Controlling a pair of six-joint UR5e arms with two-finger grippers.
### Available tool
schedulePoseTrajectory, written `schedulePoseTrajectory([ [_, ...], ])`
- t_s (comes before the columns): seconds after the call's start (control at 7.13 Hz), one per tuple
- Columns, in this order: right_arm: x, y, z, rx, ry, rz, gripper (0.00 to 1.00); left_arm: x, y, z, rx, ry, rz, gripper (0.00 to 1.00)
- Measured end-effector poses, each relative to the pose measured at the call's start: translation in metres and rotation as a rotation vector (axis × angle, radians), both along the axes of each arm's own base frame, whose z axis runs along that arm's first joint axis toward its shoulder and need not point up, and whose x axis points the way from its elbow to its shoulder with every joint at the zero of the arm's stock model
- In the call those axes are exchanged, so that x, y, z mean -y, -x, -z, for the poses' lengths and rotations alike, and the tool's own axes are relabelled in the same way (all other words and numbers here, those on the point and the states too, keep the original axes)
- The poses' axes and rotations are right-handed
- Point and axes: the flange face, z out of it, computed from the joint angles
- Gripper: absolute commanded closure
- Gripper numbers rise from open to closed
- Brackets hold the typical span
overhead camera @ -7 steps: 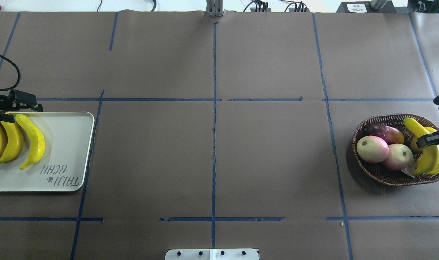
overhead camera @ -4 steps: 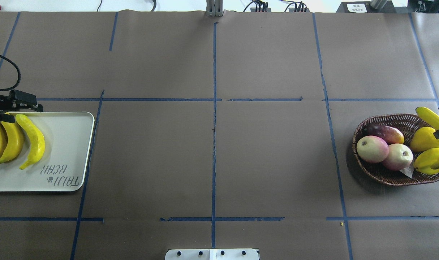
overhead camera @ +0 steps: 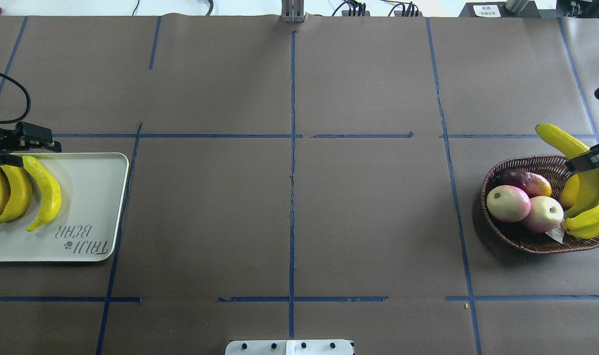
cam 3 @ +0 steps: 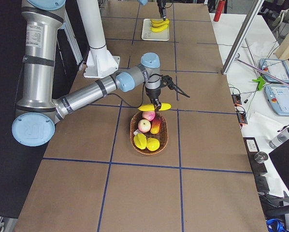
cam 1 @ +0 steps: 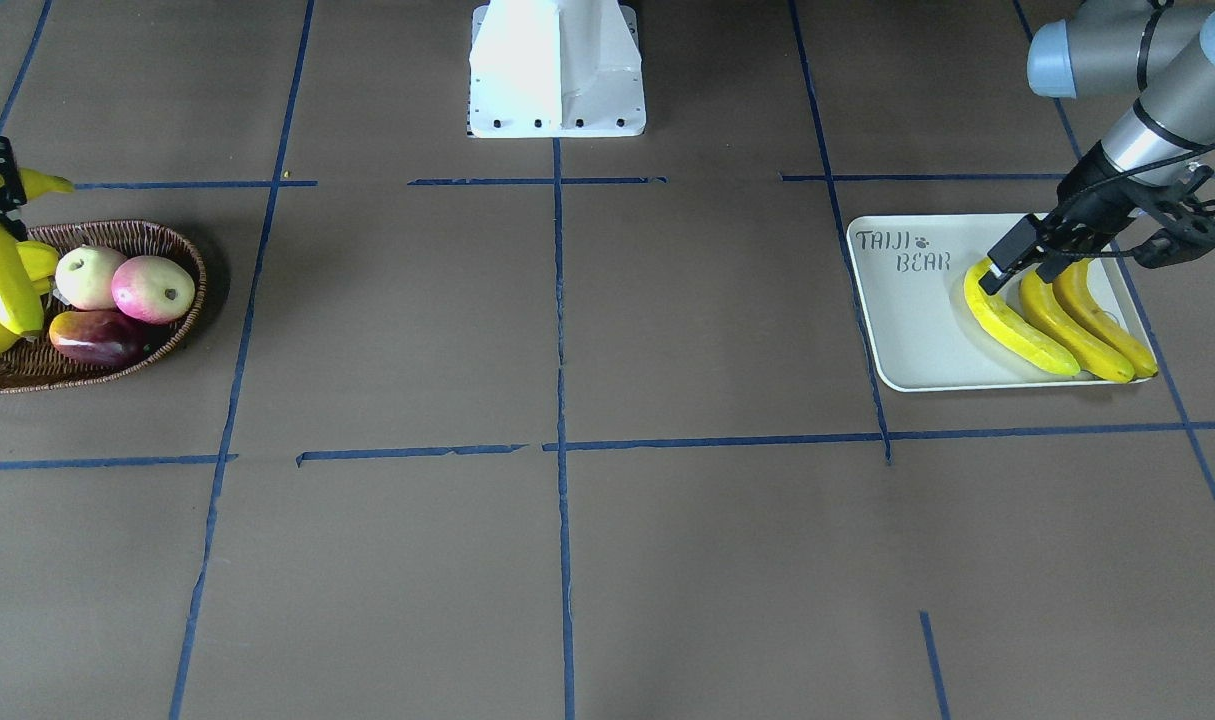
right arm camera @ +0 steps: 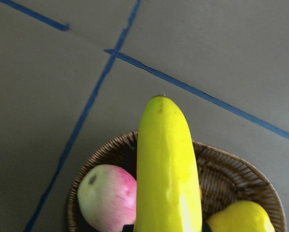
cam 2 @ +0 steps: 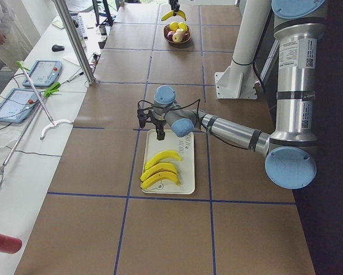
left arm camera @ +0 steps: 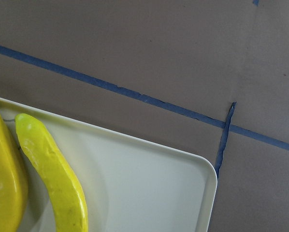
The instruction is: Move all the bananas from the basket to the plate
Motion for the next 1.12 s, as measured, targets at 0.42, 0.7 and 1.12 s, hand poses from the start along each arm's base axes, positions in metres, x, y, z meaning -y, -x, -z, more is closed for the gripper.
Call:
schedulePoseTrajectory([
  [0.42,0.011,0.097,0.069,0.122,-0.037,0.066,0.94,-0.003,0.0,0.021,-0.049,-0.078,-0.004,0.0],
  [0.7,0.002,0.158,0.122,0.232,0.023,0.019,0.95,-0.005,-0.004,0.051,-0.091,-0.125,-0.008,0.01],
  [1.12,-0.021,0.233,0.192,0.319,0.073,-0.069,0.96,0.004,-0.057,0.13,-0.246,-0.016,0.015,0.01],
])
